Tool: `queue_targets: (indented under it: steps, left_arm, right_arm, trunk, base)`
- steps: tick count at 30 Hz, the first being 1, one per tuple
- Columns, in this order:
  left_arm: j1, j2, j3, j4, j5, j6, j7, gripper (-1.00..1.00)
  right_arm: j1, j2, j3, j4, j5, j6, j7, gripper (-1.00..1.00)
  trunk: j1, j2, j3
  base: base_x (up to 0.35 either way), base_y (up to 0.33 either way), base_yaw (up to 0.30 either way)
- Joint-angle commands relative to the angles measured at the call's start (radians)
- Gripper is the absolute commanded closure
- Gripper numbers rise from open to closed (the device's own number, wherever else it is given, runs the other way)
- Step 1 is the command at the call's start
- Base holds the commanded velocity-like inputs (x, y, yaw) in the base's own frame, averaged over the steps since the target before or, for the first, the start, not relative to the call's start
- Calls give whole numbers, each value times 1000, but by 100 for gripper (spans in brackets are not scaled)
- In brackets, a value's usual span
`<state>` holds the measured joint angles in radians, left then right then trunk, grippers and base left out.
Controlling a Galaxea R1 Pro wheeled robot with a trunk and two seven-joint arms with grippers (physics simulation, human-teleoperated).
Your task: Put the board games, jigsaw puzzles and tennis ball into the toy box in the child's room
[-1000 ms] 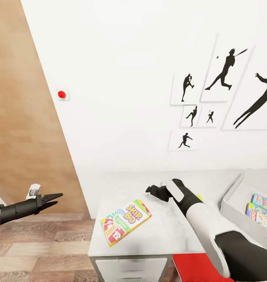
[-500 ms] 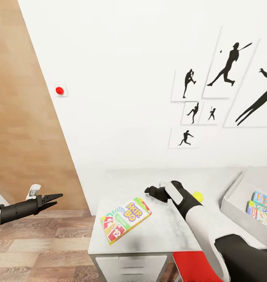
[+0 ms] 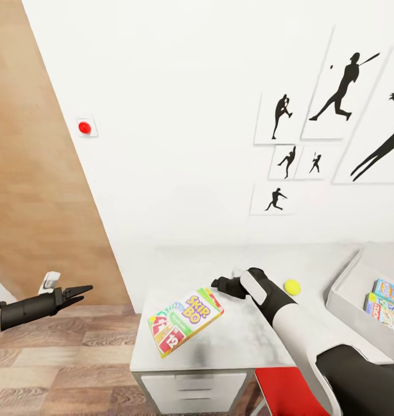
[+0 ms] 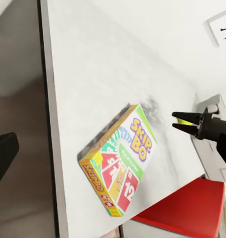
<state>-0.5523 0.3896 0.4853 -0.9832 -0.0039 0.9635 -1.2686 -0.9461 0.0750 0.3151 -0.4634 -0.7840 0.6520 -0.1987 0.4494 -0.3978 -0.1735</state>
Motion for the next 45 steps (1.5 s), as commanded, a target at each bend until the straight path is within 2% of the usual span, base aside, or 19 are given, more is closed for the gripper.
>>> queue_targets:
  steps: [1,22,45]
  left_arm:
    - [-1,0,1,0,0,8,-4,-100]
    - [-1,0,1,0,1,3,-5,-100]
    - [-1,0,1,0,1,3,-6,-100]
  right_arm:
    - [-1,-2,6,-1,-11,2,-6,-100]
    - [0,-3,6,-2,-11,-1,4,-100]
    - [0,-4,4,-46,-11,-2,4,-100]
  trunk:
    - [1,-2,-4]
    - [1,-2,-36]
    - [1,-2,-40]
  base:
    - [0,0,0]
    - [0,0,0]
    - [49,54,0]
